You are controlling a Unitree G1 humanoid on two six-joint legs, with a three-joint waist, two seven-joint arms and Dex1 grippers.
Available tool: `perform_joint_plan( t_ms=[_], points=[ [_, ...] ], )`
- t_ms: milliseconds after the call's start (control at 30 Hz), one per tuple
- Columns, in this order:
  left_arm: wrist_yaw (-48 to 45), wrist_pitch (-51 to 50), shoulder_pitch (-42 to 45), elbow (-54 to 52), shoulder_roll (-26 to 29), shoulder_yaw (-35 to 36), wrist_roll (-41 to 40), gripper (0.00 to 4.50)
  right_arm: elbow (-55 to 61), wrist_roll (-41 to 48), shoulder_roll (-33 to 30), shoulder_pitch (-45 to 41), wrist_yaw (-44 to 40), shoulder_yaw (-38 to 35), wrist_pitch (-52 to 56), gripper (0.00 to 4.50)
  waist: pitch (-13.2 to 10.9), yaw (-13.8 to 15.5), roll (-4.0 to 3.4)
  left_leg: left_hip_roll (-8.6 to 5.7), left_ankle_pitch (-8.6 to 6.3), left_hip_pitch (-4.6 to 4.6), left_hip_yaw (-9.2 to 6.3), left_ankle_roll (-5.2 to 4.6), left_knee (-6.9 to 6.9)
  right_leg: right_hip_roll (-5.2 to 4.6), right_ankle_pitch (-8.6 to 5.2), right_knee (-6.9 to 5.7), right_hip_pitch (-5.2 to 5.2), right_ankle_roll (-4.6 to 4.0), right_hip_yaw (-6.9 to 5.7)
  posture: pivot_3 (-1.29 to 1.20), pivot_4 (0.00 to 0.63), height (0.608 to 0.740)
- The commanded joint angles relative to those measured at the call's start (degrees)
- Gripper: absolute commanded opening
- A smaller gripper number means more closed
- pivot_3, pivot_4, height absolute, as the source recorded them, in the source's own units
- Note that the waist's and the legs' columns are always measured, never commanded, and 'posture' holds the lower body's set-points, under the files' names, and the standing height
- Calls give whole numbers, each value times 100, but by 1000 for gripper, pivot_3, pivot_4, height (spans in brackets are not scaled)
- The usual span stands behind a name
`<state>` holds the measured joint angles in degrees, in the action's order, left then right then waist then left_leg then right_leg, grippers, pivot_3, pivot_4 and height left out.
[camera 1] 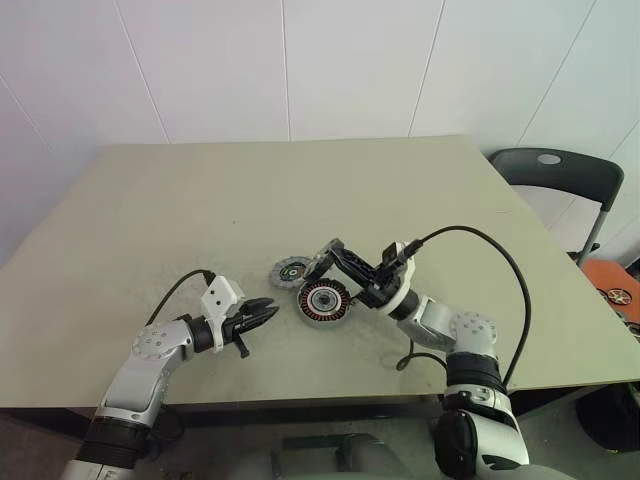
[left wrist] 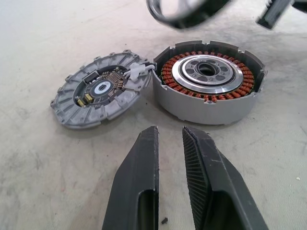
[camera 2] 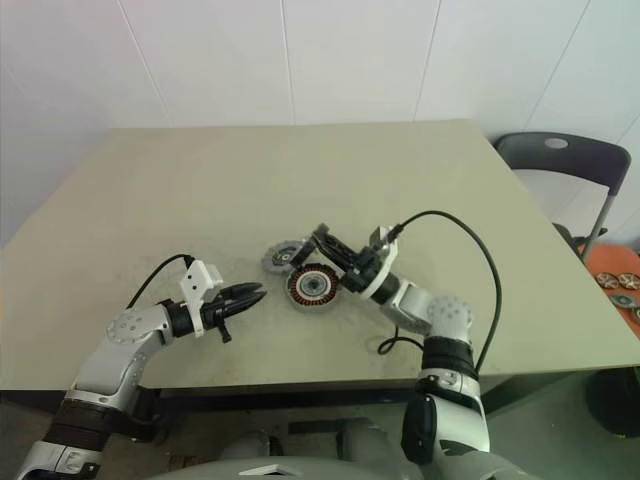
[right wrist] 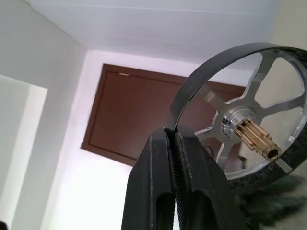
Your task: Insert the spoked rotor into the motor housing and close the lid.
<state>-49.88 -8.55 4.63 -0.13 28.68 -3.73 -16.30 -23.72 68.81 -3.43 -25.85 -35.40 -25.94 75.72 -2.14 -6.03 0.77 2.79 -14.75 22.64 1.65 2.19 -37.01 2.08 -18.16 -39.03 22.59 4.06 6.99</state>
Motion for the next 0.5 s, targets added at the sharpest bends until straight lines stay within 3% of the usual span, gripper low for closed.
perform_joint_plan(
  t_ms=[33, 500],
  points=[
    [4, 64, 70, -105, -17, 43, -6, 924, 210, 46, -78, 52, -130, 73, -1, 4, 0, -5, 0, 0, 0, 0, 0, 0, 0, 0, 0, 0, 0, 1, 0, 0, 0, 740],
    [-18, 51, 57, -98, -102, -2, 40, 924, 88, 33, 52, -9, -153, 319, -20, 4, -1, 1, -1, 0, 0, -2, 1, 0, 0, 2, 0, 0, -1, 1, 1, 0, 0, 740]
  ],
)
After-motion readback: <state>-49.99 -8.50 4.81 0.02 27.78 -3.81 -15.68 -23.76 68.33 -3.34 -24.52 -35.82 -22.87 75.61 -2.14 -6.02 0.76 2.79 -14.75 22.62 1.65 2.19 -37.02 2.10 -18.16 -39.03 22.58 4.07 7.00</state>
